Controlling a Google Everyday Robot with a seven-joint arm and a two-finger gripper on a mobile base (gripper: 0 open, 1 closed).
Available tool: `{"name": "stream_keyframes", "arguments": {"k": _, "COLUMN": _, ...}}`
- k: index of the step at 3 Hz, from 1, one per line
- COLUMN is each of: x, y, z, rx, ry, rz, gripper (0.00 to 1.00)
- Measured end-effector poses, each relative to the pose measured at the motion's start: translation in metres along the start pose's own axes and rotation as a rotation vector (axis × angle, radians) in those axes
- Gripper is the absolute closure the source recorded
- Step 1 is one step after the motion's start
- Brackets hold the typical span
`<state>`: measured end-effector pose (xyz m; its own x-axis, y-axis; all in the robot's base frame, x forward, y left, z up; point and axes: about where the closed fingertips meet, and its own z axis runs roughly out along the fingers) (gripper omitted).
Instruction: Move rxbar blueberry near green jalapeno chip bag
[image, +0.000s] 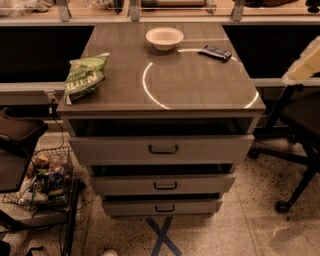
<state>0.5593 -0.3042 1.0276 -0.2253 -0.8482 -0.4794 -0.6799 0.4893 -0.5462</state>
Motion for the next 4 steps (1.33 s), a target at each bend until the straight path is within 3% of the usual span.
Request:
{"name": "stream_keyframes", "arguments": {"k": 1, "x": 0.019, "y": -0.045, "z": 0.037, "rx": 0.037, "ry": -0.089, "rz": 0.106, "gripper": 0.0}}
{"name": "stream_keyframes", "arguments": {"k": 2, "x": 0.049, "y": -0.057, "z": 0.074, "rx": 0.025, "ry": -0.19, "rz": 0.249, "gripper": 0.0}}
{"name": "stream_keyframes", "arguments": {"k": 3, "x": 0.048, "y": -0.057, "z": 0.074, "rx": 0.026, "ry": -0.189, "rz": 0.247, "gripper": 0.0}}
{"name": "stream_keyframes", "arguments": {"k": 4, "x": 0.043, "y": -0.071, "z": 0.094, "rx": 0.025, "ry": -0.233, "rz": 0.281, "gripper": 0.0}}
